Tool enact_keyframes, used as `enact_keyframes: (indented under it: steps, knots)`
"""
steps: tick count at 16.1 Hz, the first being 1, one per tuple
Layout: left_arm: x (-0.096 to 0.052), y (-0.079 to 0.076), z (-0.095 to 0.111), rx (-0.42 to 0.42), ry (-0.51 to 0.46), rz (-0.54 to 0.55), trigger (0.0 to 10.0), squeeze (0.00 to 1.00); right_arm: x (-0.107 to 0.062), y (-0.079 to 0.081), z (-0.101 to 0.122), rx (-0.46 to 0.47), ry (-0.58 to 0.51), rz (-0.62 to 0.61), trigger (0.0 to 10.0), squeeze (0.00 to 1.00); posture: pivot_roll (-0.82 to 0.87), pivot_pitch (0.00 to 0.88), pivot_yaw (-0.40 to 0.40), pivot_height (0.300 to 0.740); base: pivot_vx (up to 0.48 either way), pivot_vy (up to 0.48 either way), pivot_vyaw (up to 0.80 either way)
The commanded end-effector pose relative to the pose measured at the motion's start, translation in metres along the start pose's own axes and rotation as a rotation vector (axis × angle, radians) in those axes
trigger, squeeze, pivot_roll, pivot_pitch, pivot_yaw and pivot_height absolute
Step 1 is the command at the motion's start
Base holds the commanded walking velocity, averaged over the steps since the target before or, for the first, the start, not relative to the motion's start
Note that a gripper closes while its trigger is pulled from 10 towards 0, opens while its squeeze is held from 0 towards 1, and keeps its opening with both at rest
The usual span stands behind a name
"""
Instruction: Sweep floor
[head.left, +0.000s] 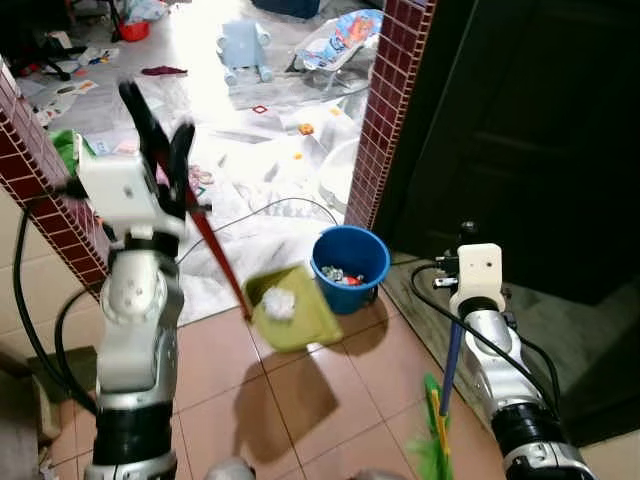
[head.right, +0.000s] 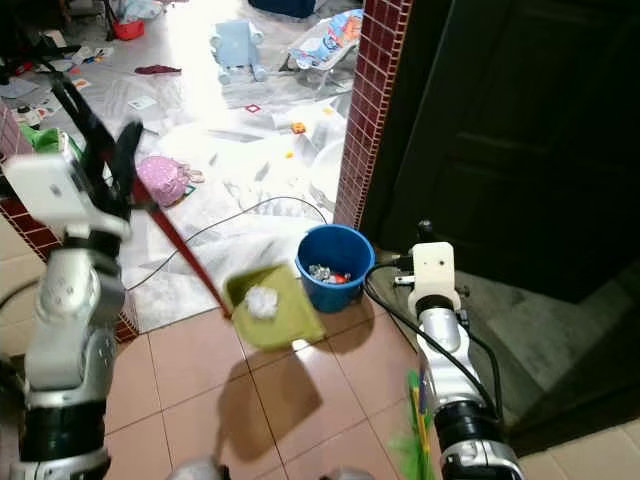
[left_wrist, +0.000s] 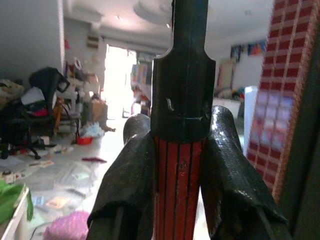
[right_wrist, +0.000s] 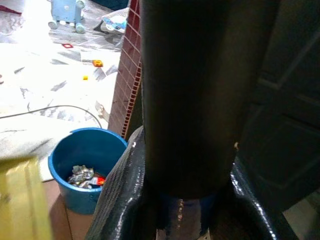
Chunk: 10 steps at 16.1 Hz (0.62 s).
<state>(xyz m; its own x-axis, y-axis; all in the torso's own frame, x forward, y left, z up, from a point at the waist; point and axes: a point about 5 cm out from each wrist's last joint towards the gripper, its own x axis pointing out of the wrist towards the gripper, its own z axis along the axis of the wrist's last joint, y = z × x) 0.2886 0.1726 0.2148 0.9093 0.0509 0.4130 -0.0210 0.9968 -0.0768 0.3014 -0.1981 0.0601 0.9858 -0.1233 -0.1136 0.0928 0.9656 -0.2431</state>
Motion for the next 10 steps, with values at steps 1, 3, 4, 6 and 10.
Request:
enact_keyframes:
  steps: [1, 3, 4, 6, 10]
  knots:
    - [0.008, -0.002, 0.024, -0.025, -0.094, 0.005, 10.0, 0.0, 0.005, 0.001, 0.006, -0.002, -0.008, -0.004, 10.0, 0.0, -0.04, 0.0, -0.025, 0.74, 0.36, 0.0, 0.0]
    - [0.015, -0.005, 0.037, -0.042, -0.13, 0.002, 10.0, 0.0, 0.005, 0.002, 0.004, -0.003, -0.002, -0.004, 10.0, 0.0, -0.04, 0.0, -0.024, 0.74, 0.368, 0.0, 0.0]
    - [0.016, -0.005, 0.038, -0.044, -0.131, -0.002, 10.0, 0.0, 0.005, 0.003, 0.004, 0.002, 0.004, -0.002, 10.0, 0.0, -0.04, 0.0, -0.025, 0.74, 0.405, 0.0, 0.0]
    - [0.016, -0.004, 0.036, -0.046, -0.12, -0.003, 10.0, 0.0, 0.005, 0.004, 0.003, 0.008, 0.006, 0.004, 10.0, 0.0, -0.04, 0.0, -0.025, 0.74, 0.422, 0.0, -0.35]
    - [0.015, -0.004, 0.033, -0.058, -0.096, 0.002, 10.0, 0.0, 0.006, 0.008, 0.007, 0.022, -0.013, 0.022, 10.0, 0.0, -0.04, 0.0, -0.025, 0.74, 0.457, 0.0, -0.15]
